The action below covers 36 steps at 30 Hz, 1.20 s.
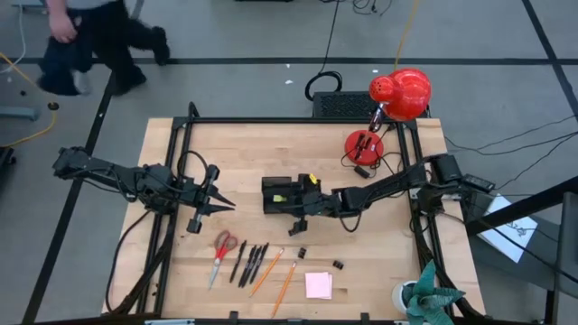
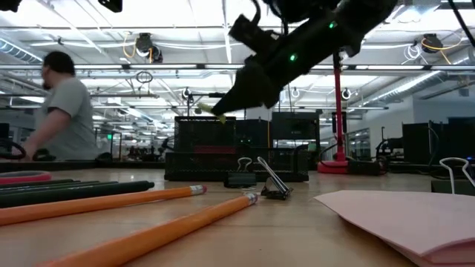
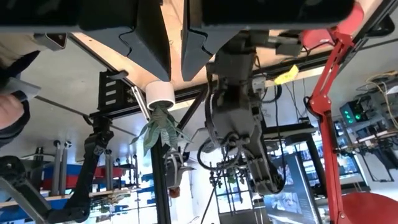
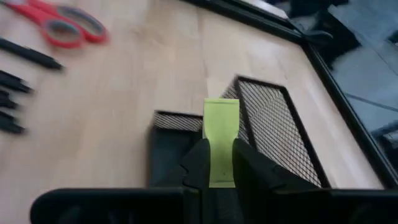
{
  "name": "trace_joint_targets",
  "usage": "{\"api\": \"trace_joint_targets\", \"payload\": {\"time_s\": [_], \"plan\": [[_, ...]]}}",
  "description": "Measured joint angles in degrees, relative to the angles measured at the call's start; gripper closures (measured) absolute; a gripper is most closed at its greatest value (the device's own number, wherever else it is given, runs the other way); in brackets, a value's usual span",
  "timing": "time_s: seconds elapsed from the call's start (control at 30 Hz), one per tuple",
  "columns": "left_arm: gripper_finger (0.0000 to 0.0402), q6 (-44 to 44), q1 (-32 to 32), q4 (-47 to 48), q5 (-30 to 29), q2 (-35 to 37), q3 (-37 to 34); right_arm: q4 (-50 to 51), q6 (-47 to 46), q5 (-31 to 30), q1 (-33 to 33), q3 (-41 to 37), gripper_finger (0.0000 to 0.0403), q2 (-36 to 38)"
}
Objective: Pick and place office supplies into organizer
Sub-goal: Put the eraser into the desk organizer, then put the top left binder clip into the desk organizer
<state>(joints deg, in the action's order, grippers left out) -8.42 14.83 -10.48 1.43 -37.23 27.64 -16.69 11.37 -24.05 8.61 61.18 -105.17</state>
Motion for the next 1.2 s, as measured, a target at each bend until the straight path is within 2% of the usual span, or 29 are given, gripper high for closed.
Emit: {"api": "trace_joint_targets", "payload": {"time_s": [0.6,0.97,1.2], "plan": [[0.0355,1.00,0.00,-0.29,0.00,0.00,0.00,-4.02,1.15,1.55,-1.10,0.45,0.0349,-8.23],[0.0355,1.02,0.00,-0.22,0.02,0.00,0.00,-3.57,-0.16,1.62,-1.08,0.38,0.0272,-7.68],[0.0355,1.07,0.00,-0.16,0.02,0.00,0.00,-5.27,0.97,1.47,-0.89,0.37,0.0253,-7.39]]}}
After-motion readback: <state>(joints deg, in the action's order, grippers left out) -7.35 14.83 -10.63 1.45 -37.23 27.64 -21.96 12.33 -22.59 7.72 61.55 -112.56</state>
